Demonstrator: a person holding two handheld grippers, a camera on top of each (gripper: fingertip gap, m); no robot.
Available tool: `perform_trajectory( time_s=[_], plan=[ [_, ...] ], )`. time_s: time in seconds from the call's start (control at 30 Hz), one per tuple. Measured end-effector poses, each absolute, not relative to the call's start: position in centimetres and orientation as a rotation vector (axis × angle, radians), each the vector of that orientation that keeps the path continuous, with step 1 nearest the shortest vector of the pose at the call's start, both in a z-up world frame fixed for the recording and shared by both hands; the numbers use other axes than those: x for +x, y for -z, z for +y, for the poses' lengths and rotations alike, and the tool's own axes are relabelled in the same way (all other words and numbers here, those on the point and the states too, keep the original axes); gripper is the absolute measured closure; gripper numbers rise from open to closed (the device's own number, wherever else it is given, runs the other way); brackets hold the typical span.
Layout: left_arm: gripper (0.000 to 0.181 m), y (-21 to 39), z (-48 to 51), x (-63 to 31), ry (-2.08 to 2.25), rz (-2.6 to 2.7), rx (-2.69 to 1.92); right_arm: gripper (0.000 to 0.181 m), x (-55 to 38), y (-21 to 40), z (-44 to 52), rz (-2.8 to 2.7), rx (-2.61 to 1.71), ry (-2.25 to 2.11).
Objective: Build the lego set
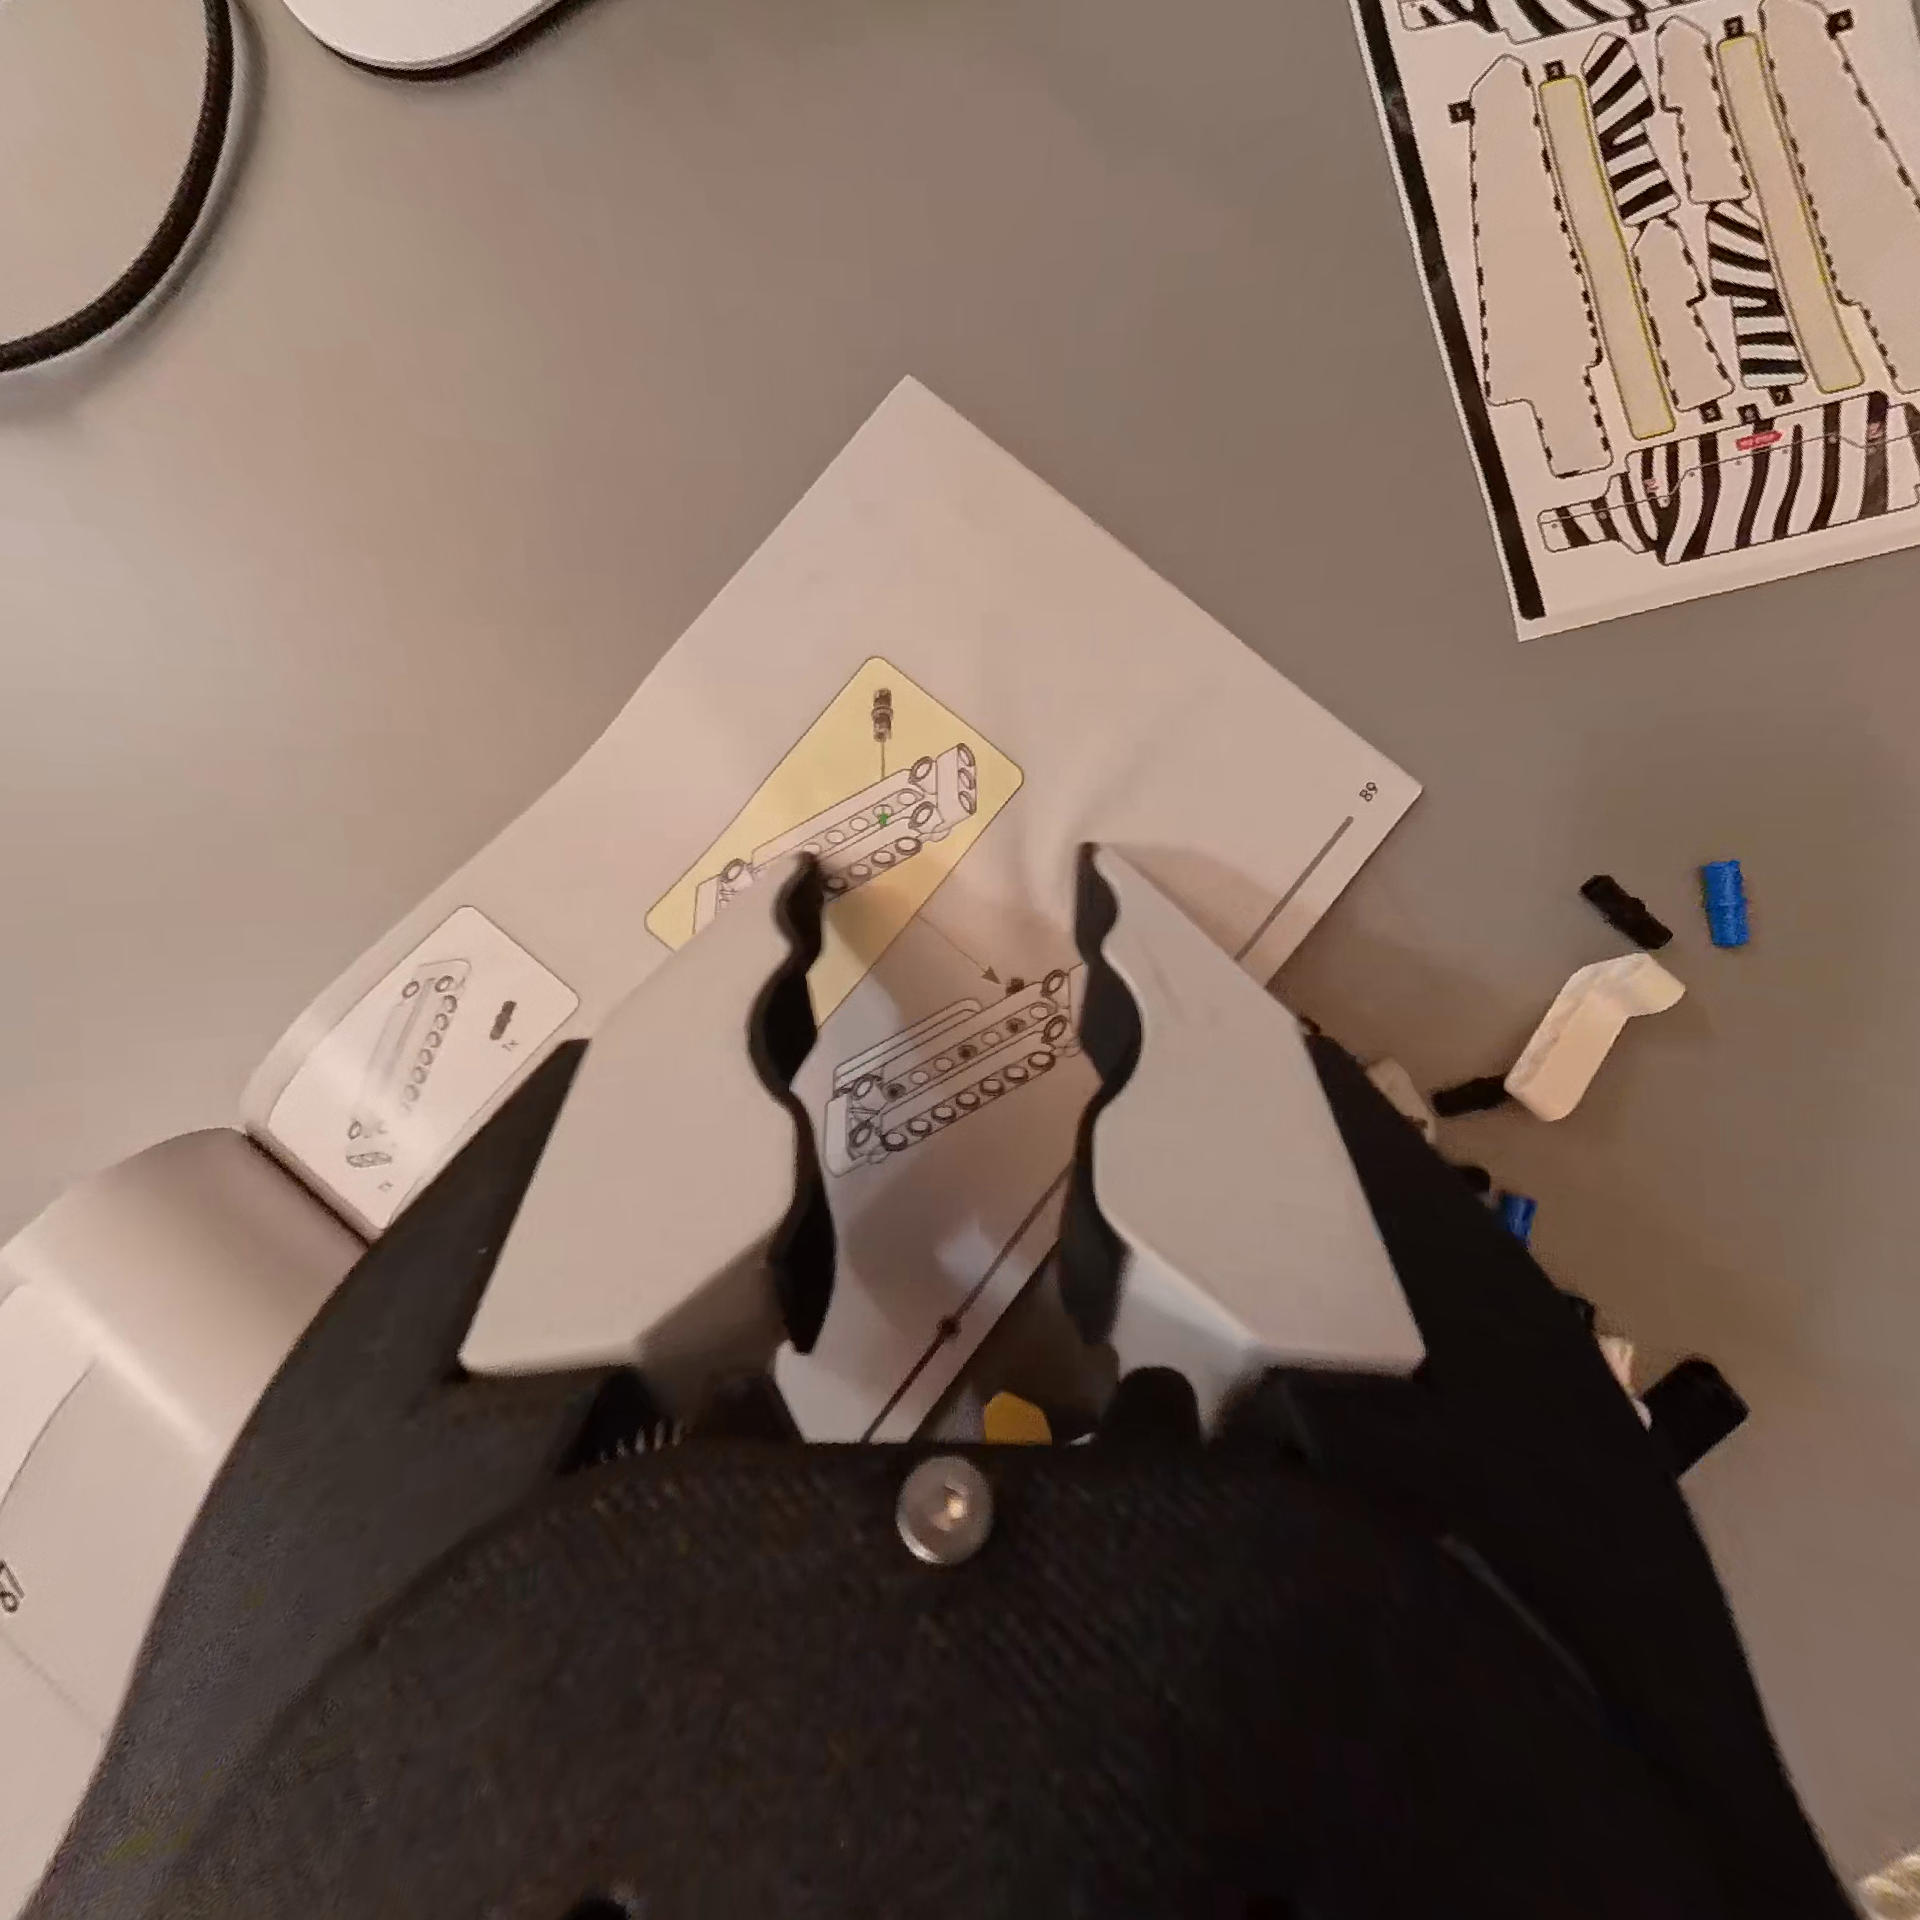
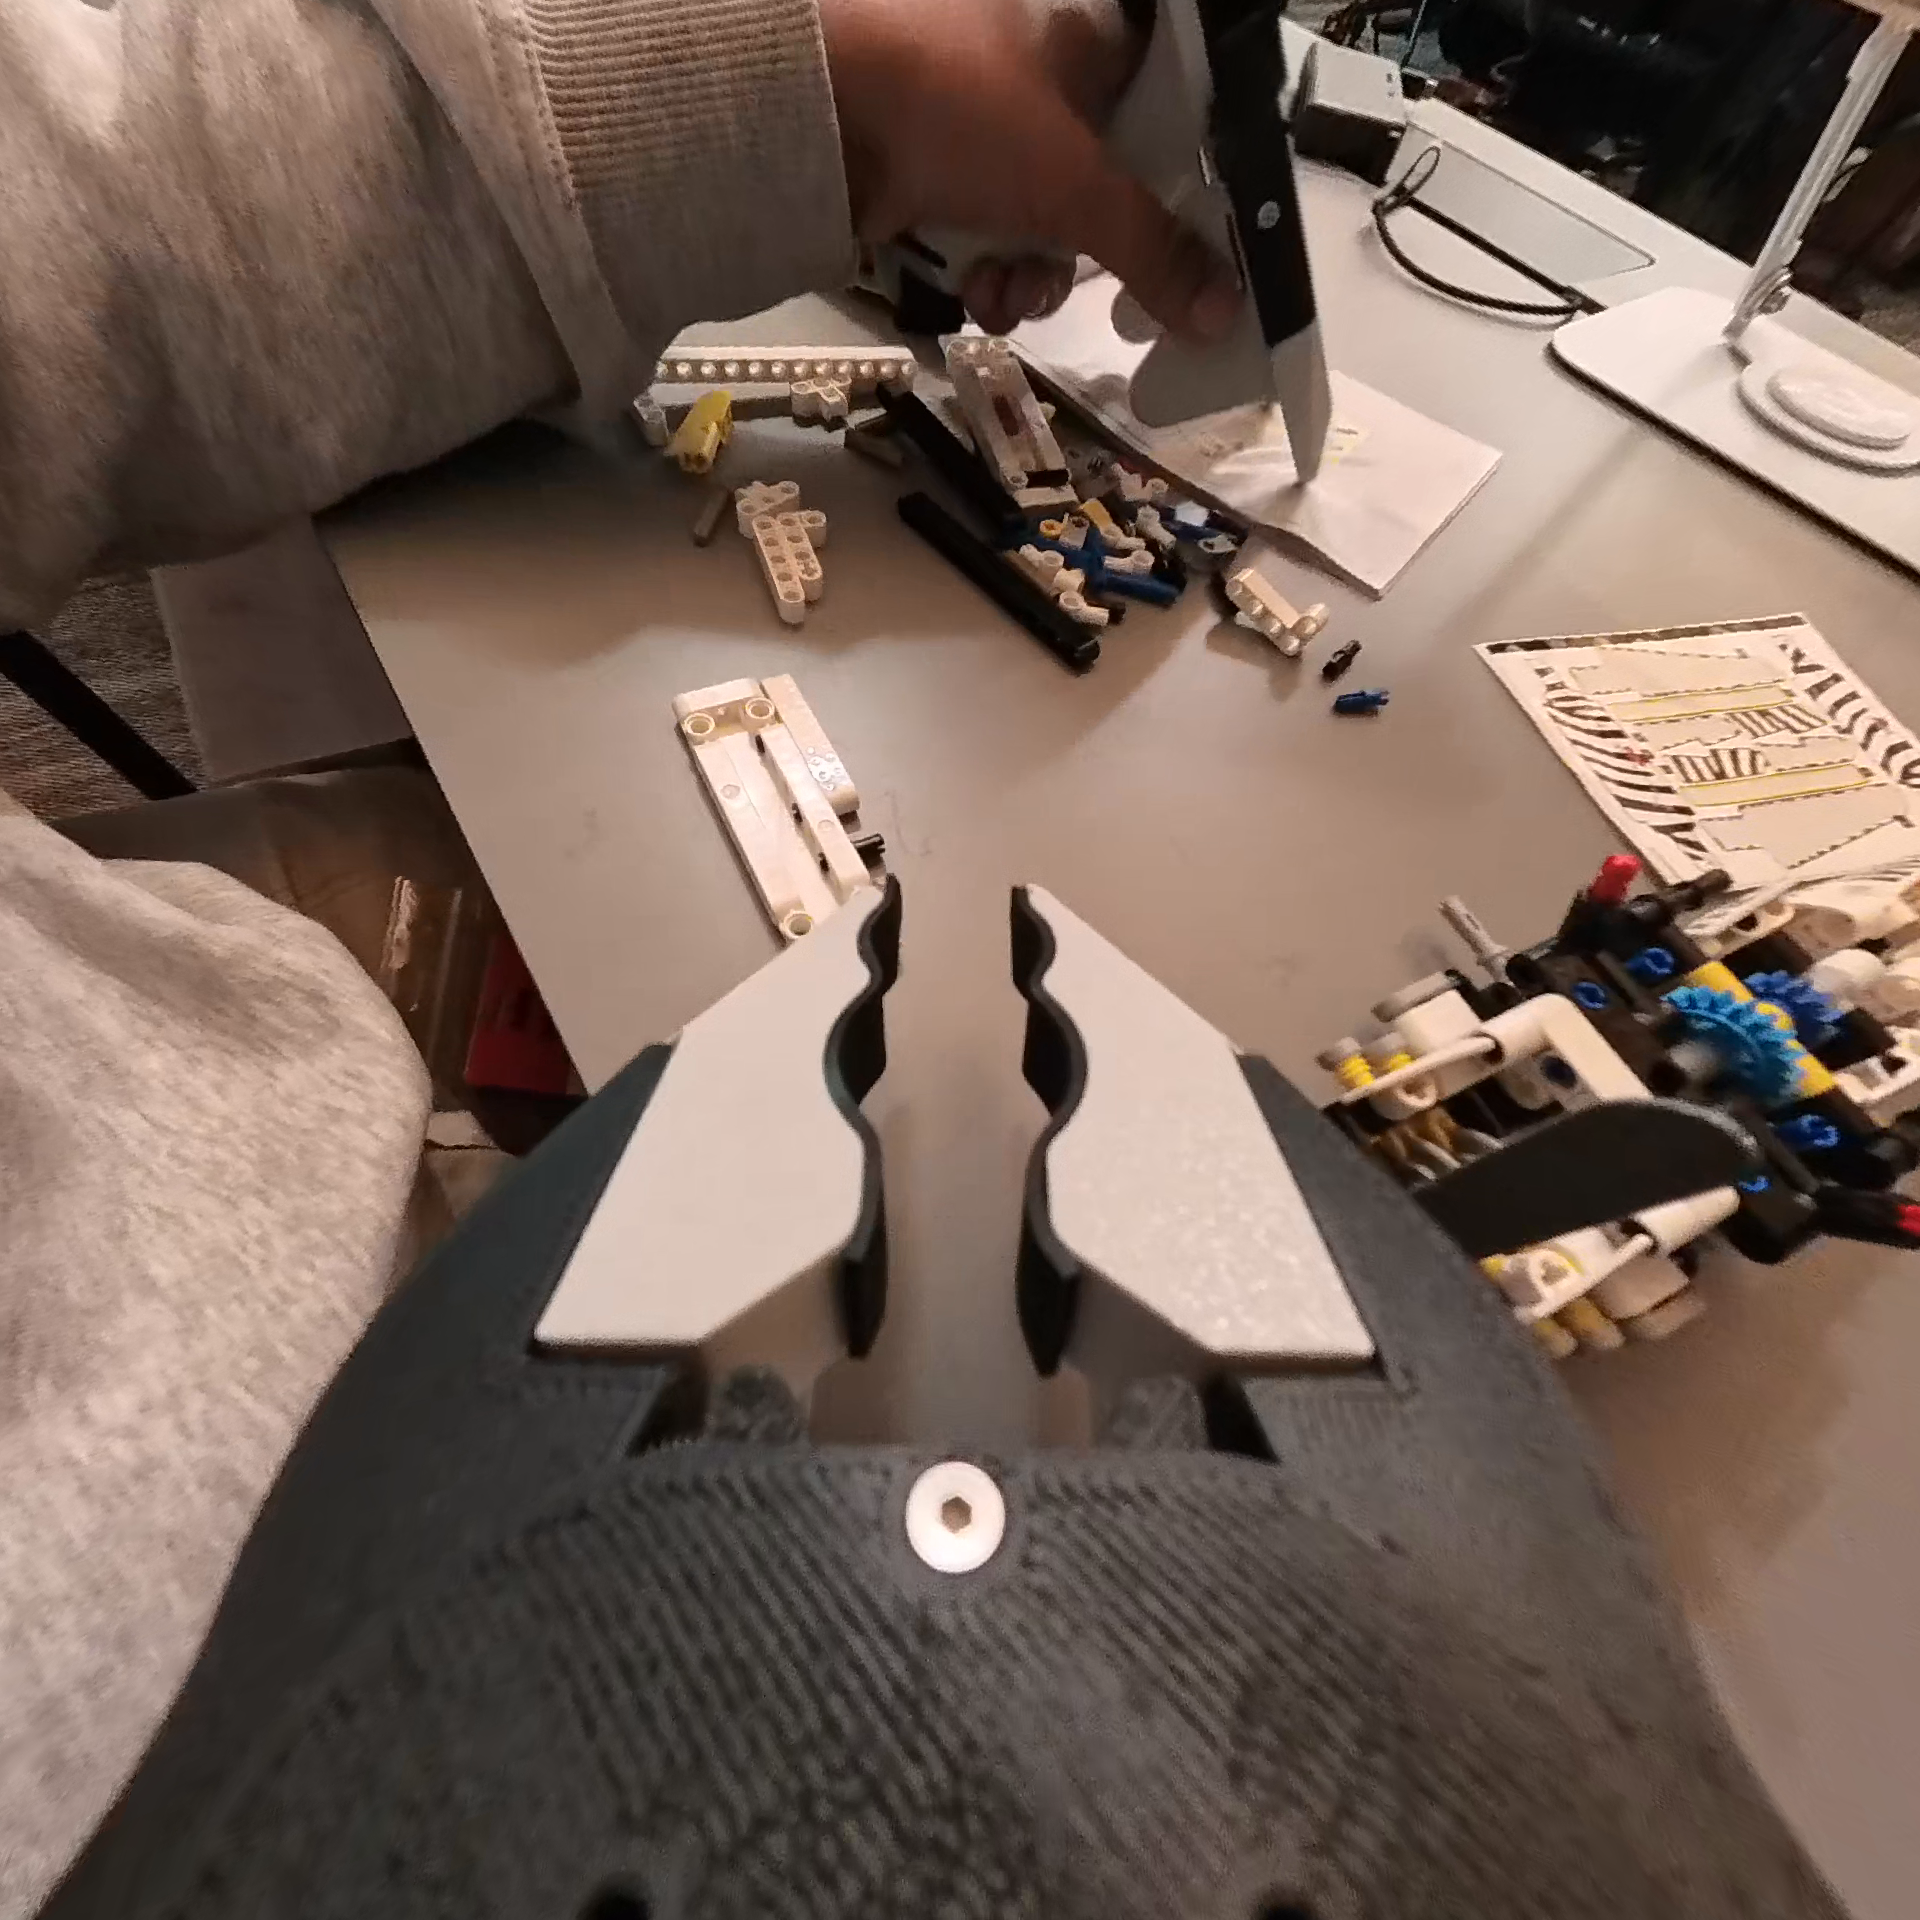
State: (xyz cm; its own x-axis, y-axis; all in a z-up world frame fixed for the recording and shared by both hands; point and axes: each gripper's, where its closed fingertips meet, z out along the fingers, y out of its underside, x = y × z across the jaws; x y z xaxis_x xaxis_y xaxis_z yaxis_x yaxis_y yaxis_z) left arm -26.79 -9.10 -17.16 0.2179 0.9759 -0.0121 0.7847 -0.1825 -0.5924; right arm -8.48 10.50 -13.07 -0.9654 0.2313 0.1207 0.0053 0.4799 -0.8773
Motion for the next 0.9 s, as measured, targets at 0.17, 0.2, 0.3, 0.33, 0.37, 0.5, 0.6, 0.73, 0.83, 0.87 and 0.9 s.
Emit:
perform_trajectory(
  time_s=[0.17,0.2,0.3,0.33,0.37,0.5,0.6,0.73,0.83,0.87,0.9],
  plan=[
    [0.179,17.2,-10.4,-27.0,-0.632,-1.600,-2.047,0.162,-8.5,13.5,10.4,-2.520,-0.203,-1.448],
    [0.180,17.1,-10.4,-27.0,-0.623,-1.599,-2.042,0.162,-8.5,13.6,10.4,-2.524,-0.202,-1.439],
    [0.181,17.0,-10.4,-27.0,-0.597,-1.595,-2.010,0.162,-8.5,13.9,10.3,-2.536,-0.196,-1.413],
    [0.181,16.9,-10.5,-26.9,-0.595,-1.596,-1.995,0.162,-8.5,14.0,10.3,-2.540,-0.193,-1.405],
    [0.181,16.6,-10.7,-26.8,-0.601,-1.594,-1.971,0.161,-8.5,14.0,10.3,-2.544,-0.190,-1.397],
    [0.135,13.6,-9.6,-26.7,-0.589,-1.503,-1.787,0.161,-8.4,14.2,10.3,-2.546,-0.181,-1.375],
    [0.080,15.9,-10.1,-26.4,-0.614,-1.594,-1.900,0.161,-8.4,14.4,10.2,-2.549,-0.175,-1.357],
    [0.083,17.4,-9.8,-26.3,-0.591,-1.638,-1.963,0.161,-8.4,14.6,10.2,-2.549,-0.165,-1.330],
    [0.119,17.1,-9.5,-26.0,-0.581,-1.630,-2.008,0.161,-8.4,14.9,10.2,-2.550,-0.156,-1.305],
    [0.131,17.1,-9.3,-26.0,-0.590,-1.612,-2.018,0.161,-8.4,14.9,10.2,-2.551,-0.153,-1.297],
    [0.139,17.1,-9.2,-26.0,-0.598,-1.597,-2.024,0.161,-8.4,15.0,10.2,-2.551,-0.148,-1.289]
  ],
)
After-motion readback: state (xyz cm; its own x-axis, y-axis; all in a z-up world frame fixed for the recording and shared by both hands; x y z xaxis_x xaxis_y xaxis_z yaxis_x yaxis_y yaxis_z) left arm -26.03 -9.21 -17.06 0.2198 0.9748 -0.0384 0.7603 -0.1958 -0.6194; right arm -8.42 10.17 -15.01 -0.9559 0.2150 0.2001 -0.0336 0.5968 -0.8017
